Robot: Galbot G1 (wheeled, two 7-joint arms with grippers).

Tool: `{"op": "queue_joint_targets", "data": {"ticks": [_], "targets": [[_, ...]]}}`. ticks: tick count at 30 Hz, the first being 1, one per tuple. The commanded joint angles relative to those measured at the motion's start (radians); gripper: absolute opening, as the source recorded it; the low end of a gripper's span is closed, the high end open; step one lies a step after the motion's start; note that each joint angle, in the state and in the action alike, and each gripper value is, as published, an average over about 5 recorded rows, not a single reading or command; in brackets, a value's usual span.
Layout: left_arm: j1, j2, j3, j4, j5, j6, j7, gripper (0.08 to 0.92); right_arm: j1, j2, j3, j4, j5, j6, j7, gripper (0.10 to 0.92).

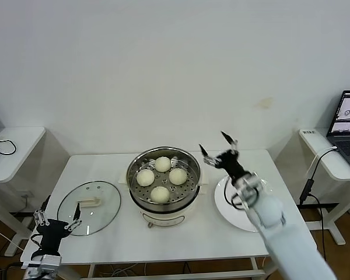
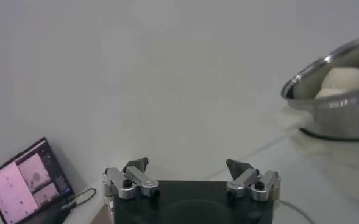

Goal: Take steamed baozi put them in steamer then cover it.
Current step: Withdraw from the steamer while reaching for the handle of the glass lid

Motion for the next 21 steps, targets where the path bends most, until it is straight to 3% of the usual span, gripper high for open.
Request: {"op": "queue_joint_targets", "data": {"ticks": [1, 10, 21], "targets": [[-0.037, 0.129, 0.015, 0.214, 0.594, -0.116, -0.010, 0.823, -0.604, 0.246, 0.536, 0.154, -0.063, 0.119, -0.053, 0.823], [-0.164, 0.212, 0.107, 0.445, 0.957, -0.180, -0.037, 0.823, -0.703, 0.314, 0.654, 0.217, -0.007, 0.131, -0.030, 0.823], [-0.352, 0.222, 0.158, 0.566, 1.026, -0.188, -0.019, 0.823, -0.727, 0.341, 0.666, 0.244, 0.011, 0.167, -0.014, 0.823]]}}
